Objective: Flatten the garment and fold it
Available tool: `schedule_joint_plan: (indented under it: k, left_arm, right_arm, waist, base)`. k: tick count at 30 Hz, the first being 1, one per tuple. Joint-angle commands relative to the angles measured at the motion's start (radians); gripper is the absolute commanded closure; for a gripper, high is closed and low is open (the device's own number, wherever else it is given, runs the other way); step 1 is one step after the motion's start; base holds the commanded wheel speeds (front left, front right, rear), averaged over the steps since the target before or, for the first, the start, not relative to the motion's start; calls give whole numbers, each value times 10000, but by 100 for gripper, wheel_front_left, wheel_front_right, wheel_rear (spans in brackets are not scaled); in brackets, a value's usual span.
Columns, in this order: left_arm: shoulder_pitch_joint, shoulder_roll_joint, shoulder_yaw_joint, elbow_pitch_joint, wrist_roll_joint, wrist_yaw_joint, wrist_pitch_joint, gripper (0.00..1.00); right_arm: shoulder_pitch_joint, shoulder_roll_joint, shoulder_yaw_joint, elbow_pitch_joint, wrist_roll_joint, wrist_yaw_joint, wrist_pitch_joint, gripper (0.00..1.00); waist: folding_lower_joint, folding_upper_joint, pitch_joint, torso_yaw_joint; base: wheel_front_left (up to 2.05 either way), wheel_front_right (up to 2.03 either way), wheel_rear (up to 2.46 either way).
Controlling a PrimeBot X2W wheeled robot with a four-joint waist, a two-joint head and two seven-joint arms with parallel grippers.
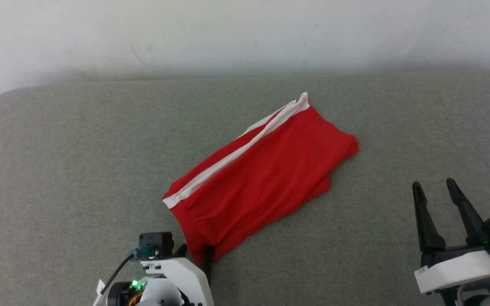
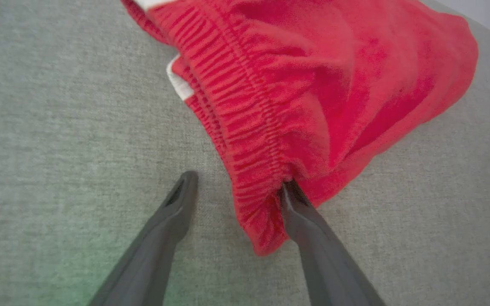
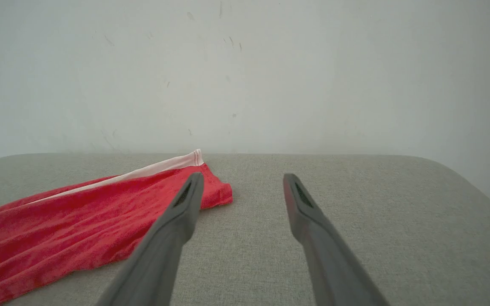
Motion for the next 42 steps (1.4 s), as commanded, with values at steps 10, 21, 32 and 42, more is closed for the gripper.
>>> schedule_joint_plan:
  k: [10,21,32,42]
  left_arm:
    - [-92,-190,-458,1013,-306,-664,651,100]
    - [-585,-217,-511,-525,337,-984,-831,100]
    - [-1056,-442,-1053,-1537,850,-1017,-837,100]
    - [-1326,-651,-1328,-1635,1016,-1074,-887,100]
  right_arm:
    - [-435,-377,203,-90,154,-19,317,0]
    - [-2759,-1558,866,1487,754,-19,4514,0]
    - [-5982,-1951,1136,5209,464,-19,7157,0]
    - [-6787,-2090,2334,7442,737,-19,8151,33]
  waist:
    - [0,-1,301,200]
    - [0,-1,487,1612]
    - [0,-1,1168,2628]
    - [0,-1,1431,3030]
  base:
    - [0,0,0]
    - [0,0,0]
    - [0,0,0]
    - [0,0,0]
